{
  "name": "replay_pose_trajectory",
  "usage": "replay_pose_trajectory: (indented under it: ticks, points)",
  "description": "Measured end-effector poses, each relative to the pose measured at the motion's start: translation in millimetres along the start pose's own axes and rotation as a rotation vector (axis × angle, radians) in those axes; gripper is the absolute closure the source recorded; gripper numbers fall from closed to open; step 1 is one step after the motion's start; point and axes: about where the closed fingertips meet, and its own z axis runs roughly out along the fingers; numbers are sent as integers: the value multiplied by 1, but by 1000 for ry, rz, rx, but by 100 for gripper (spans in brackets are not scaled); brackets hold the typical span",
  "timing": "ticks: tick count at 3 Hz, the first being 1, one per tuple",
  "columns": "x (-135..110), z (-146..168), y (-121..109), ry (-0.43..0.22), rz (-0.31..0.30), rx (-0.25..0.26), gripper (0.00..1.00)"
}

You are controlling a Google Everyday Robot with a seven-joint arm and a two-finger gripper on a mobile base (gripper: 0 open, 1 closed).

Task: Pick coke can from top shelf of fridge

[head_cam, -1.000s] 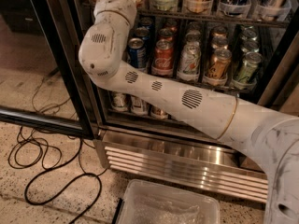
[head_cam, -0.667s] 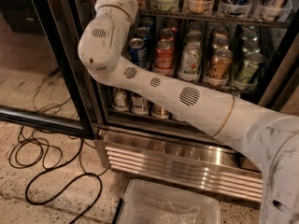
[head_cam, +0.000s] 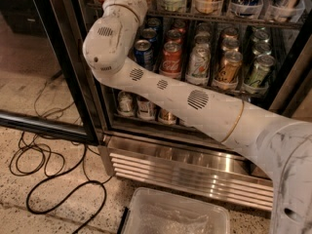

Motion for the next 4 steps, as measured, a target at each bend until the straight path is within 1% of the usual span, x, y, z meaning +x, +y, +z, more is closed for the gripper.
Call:
replay_pose_trajectory:
  ticks: [1,2,3,4]
  points:
    - [14,-4,7,65,7,-38,32]
    - [24,-9,16,111,16,-79,32]
    - [30,-11,24,130,23,-112,31]
    - [31,-8,30,122,29,-132,38]
